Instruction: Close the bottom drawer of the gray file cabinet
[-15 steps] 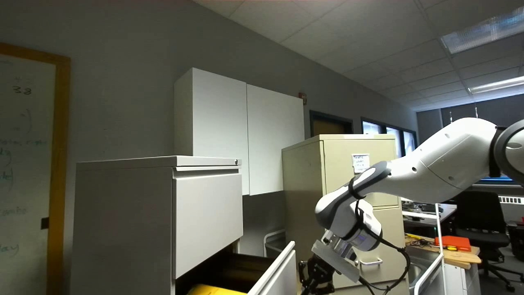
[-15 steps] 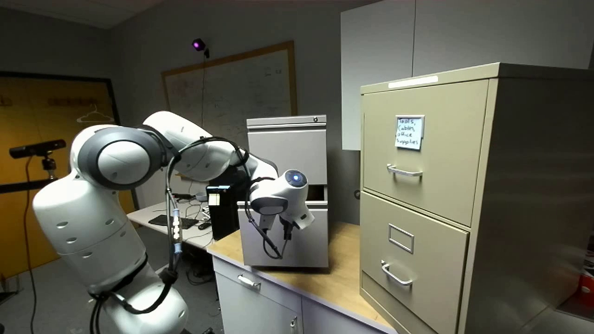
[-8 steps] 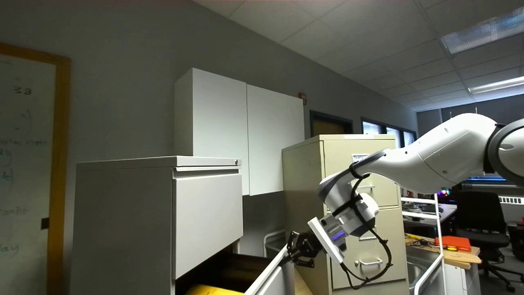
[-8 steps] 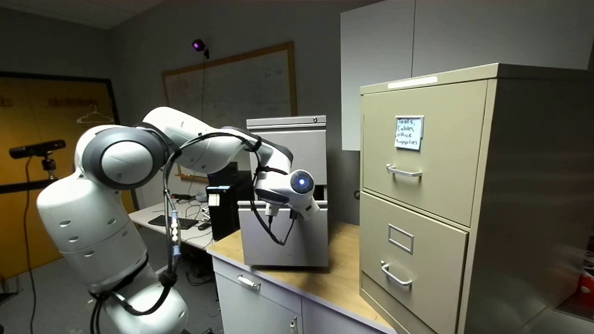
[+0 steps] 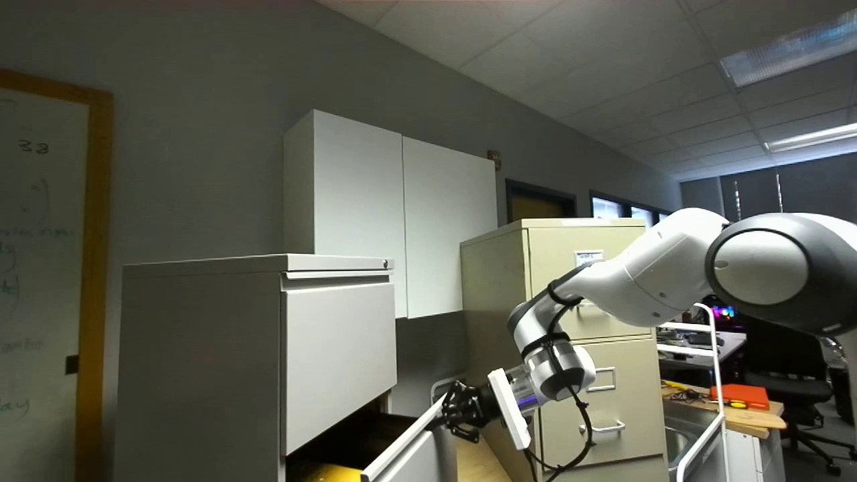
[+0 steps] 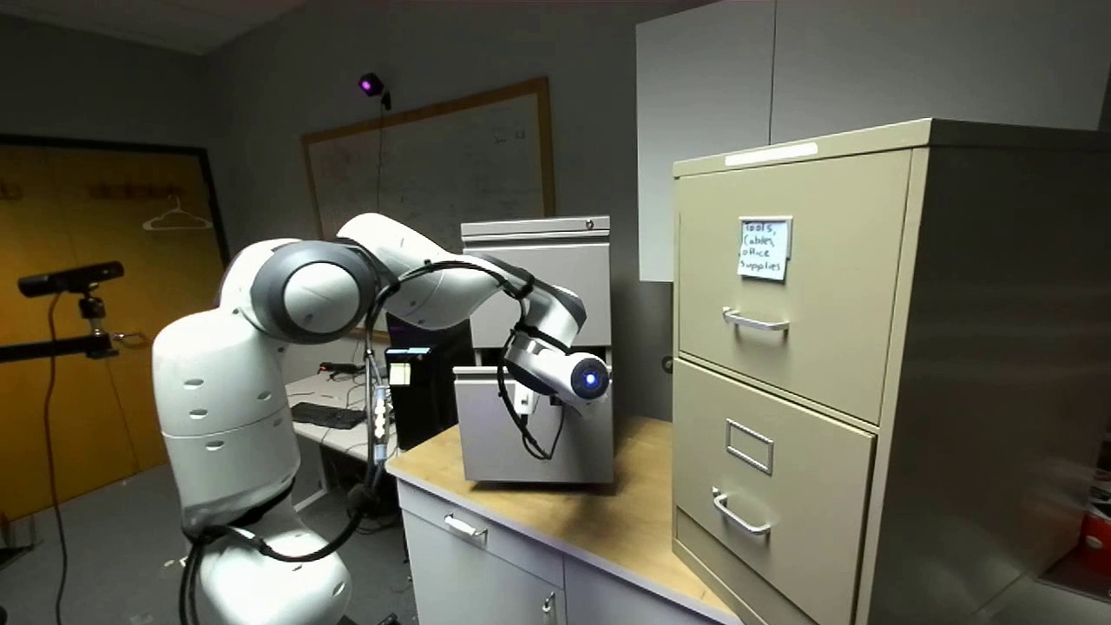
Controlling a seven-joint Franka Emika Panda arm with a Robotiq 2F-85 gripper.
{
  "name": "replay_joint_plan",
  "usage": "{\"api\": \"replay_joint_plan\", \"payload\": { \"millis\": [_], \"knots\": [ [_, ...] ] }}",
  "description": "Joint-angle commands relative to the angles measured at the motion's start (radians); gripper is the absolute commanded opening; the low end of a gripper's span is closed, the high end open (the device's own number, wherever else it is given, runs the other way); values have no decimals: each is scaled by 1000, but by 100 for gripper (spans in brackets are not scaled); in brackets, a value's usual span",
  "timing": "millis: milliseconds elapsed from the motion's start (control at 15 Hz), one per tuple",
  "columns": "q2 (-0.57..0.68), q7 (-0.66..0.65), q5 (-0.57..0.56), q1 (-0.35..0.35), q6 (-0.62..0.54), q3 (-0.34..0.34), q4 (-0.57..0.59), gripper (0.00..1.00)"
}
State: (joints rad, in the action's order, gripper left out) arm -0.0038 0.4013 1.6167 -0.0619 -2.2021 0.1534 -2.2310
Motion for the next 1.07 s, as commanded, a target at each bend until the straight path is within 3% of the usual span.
{"api": "replay_joint_plan", "payload": {
  "millis": [0,600,1000],
  "knots": [
    [137,-5,55,7,85,-45,191,3],
    [362,-102,-54,37,92,-102,518,3],
    [445,-182,-162,42,99,-120,663,3]
  ]
}}
